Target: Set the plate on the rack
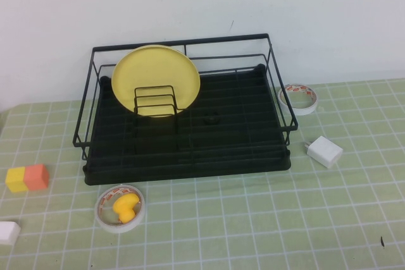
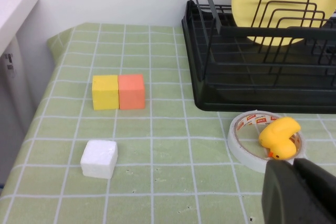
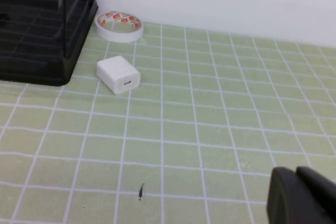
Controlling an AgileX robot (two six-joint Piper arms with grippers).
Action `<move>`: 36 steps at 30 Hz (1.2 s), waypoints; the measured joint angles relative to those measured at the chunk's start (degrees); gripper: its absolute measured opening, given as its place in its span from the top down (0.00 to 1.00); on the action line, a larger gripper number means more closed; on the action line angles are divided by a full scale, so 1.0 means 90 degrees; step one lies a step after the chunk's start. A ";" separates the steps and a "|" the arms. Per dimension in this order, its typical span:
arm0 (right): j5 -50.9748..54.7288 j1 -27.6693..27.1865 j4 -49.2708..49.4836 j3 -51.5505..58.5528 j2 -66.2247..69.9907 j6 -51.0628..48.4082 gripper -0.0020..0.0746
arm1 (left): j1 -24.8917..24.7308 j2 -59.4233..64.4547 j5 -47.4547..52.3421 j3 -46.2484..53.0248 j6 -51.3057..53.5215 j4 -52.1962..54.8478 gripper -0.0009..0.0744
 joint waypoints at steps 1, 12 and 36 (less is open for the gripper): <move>0.0025 -0.0011 0.0028 0.0000 0.0000 0.0010 0.97 | 0.0000 0.0000 0.0000 0.0000 0.0000 0.0000 0.99; 0.0082 -0.0294 0.0132 -0.0014 0.0000 0.0066 0.97 | 0.0000 0.0000 0.0000 0.0000 0.0000 0.0000 0.99; 0.0082 -0.0323 0.0132 -0.0014 0.0000 -0.0092 0.97 | 0.0000 0.0000 0.0000 0.0000 0.0000 0.0000 0.99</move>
